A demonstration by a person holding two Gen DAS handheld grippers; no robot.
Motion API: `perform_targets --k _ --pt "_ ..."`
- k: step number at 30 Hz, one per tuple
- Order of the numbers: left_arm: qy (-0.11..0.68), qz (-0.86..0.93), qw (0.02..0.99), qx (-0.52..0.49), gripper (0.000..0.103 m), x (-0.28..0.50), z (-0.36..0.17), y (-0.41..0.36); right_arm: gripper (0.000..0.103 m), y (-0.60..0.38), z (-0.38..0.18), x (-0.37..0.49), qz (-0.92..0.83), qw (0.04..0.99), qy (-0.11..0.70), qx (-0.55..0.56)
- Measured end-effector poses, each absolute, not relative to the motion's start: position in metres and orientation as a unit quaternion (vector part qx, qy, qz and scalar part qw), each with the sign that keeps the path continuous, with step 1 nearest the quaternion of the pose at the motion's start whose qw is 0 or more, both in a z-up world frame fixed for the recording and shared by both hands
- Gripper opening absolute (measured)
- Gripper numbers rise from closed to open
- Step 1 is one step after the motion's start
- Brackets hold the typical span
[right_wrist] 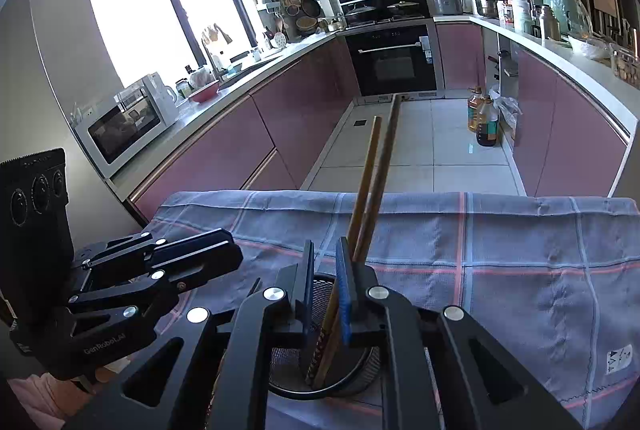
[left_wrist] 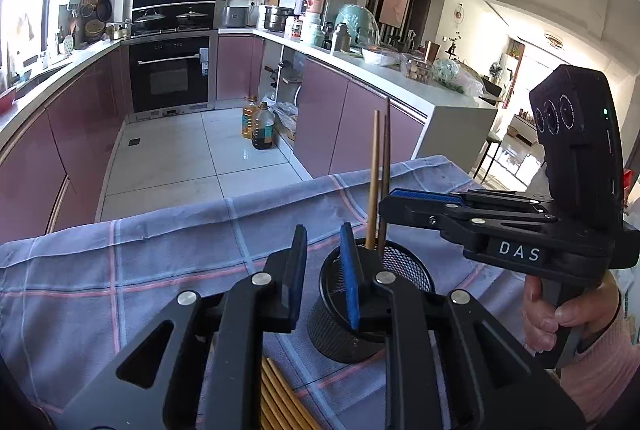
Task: Organize utensils
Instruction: 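Lower the chopstick into the mesh cup and open the left gripper while the right gripper releases its chopstick, then move the left gripper back to the bundle and grasp a chopstick while the right gripper grasps another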
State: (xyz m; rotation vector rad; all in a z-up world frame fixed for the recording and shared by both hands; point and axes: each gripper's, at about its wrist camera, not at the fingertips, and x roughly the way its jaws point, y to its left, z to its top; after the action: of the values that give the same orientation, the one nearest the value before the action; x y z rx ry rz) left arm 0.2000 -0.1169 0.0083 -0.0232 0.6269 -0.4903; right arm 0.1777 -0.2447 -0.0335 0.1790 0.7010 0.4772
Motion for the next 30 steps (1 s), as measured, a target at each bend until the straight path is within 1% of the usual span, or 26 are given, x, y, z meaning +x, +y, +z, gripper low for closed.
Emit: perform_targets --k 2,4,7,8,13,19,22,26,30 --pt "0.295 -0.229 0.927 -0.016 0.026 0.192 0.008 -0.105 0.016 -0.244 -0.029 0.169 0.228 0.913 0.328 0.082" --pt "0.285 -0.221 0.932 -0.017 0.03 0.183 0.009 -0.093 0.02 -0.242 -0.024 0.158 0.231 0.918 0.314 0.074" --pt "0.273 -0.202 0.94 -0.009 0.04 0.167 0.008 -0.075 0.025 -0.235 -0.017 0.135 0.249 0.921 0.294 0.058" --pt "0.273 -0.199 0.941 -0.007 0.042 0.162 0.007 -0.068 0.027 -0.231 -0.017 0.125 0.261 0.919 0.29 0.054" --pt "0.305 -0.179 0.935 -0.003 0.043 0.147 -0.018 -0.045 0.033 -0.208 -0.035 0.096 0.303 0.902 0.306 0.038" --pt "0.373 -0.176 0.911 0.015 0.043 0.139 -0.068 -0.039 0.033 -0.175 -0.099 0.091 0.313 0.862 0.398 0.033" --pt "0.396 -0.175 0.901 0.023 0.042 0.135 -0.09 -0.036 0.033 -0.164 -0.12 0.089 0.311 0.849 0.426 0.032" --pt "0.415 -0.172 0.893 0.031 0.041 0.131 -0.114 -0.037 0.033 -0.158 -0.133 0.087 0.295 0.847 0.44 0.026" --pt "0.423 -0.17 0.889 0.036 0.039 0.129 -0.124 -0.041 0.033 -0.157 -0.136 0.088 0.286 0.847 0.448 0.022"
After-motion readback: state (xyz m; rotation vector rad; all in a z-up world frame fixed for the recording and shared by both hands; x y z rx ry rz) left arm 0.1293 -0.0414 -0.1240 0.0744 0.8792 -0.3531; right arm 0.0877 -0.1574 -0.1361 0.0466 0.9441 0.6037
